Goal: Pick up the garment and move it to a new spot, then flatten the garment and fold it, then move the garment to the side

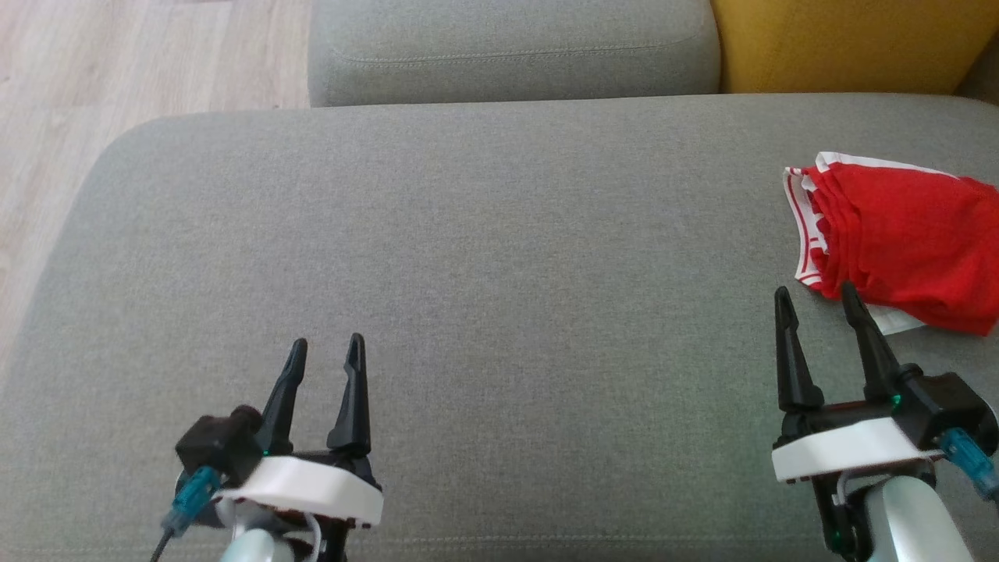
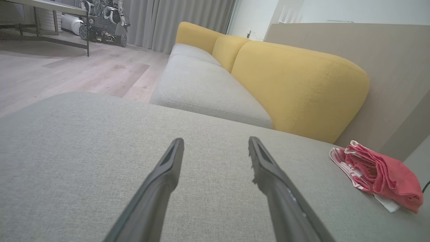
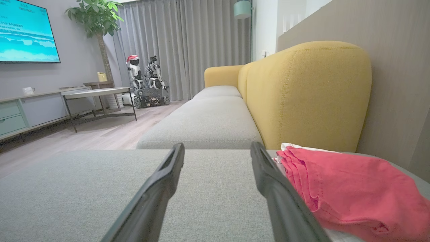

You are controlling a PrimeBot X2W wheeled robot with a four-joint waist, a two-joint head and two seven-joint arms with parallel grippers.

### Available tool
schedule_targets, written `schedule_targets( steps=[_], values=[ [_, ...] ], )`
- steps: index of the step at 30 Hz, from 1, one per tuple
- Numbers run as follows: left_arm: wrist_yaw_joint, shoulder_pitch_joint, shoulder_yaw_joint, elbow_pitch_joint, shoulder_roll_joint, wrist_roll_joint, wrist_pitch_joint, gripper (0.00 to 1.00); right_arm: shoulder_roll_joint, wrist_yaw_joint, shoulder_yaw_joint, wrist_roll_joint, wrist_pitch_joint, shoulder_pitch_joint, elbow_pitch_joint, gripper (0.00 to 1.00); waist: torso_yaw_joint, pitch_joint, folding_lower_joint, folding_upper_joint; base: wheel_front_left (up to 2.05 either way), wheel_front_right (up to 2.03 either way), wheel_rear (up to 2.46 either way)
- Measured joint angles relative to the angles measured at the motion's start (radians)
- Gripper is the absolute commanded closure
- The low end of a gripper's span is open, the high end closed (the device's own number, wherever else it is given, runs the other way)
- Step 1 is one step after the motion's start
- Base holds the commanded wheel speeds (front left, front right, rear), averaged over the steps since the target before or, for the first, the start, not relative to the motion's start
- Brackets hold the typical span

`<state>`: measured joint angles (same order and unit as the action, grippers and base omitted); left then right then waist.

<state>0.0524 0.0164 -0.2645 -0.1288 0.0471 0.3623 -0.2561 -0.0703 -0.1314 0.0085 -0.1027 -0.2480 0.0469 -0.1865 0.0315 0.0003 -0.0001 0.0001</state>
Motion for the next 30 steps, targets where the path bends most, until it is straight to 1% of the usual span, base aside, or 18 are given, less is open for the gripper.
schedule_targets(
  steps=[1, 3, 7, 15, 21, 22, 26, 30],
  values=[
    [-0.001, 0.0, 0.003, 0.002, 0.0, 0.003, 0.0, 0.0, 0.001, 0.0, 0.0, 0.0, 0.0, 0.0, 0.0, 0.0, -0.001, 0.0, 0.0, 0.0, 0.0, 0.0, 0.0],
    [-0.019, 0.003, 0.005, -0.002, 0.0, 0.016, 0.0, 0.0, 0.003, 0.0, 0.0, 0.0, 0.0, 0.0, 0.0, 0.0, -0.005, -0.001, 0.0, 0.0, 0.0, 0.0, 0.0],
    [-0.027, 0.01, 0.021, -0.003, 0.0, 0.028, 0.0, 0.0, 0.009, 0.0, 0.002, 0.0, 0.0, 0.0, -0.001, 0.0, -0.01, -0.002, 0.0, 0.0, 0.0, 0.0, 0.0],
    [-0.025, 0.021, 0.049, 0.012, 0.0, 0.03, 0.0, 0.0, 0.014, 0.0, 0.009, 0.0, 0.0, 0.0, -0.005, 0.0, -0.013, -0.001, 0.0, 0.0, 0.0, 0.0, 0.0],
    [-0.026, 0.023, 0.055, 0.017, 0.0, 0.084, 0.0, 0.0, 0.016, 0.0, 0.011, 0.0, 0.0, 0.0, -0.005, 0.0, -0.011, -0.001, 0.0, 0.0, 0.0, 0.0, 0.0],
    [-0.026, 0.023, 0.055, 0.017, 0.0, 0.084, 0.0, 1.0, 0.016, 0.0, 0.012, 0.0, 0.001, 0.0, -0.012, 1.0, -0.011, 0.0, 0.0001, 0.0, 0.0, 0.0, 0.0],
    [-0.026, 0.051, 0.05, -0.051, -0.003, 0.085, 0.001, 1.0, 0.018, 0.0, 0.015, -0.003, 0.002, -0.028, -0.078, 1.0, -0.011, 0.0, 0.0, 0.0, 0.0, 0.0, 0.0],
    [-0.026, 0.074, 0.051, -0.066, -0.003, 0.12, 0.01, 1.0, 0.019, 0.0, 0.014, -0.043, 0.012, -0.055, -0.09, 1.0, -0.012, 0.0, 0.0, 0.0, 0.0, 0.0, 0.0]
  ],
)
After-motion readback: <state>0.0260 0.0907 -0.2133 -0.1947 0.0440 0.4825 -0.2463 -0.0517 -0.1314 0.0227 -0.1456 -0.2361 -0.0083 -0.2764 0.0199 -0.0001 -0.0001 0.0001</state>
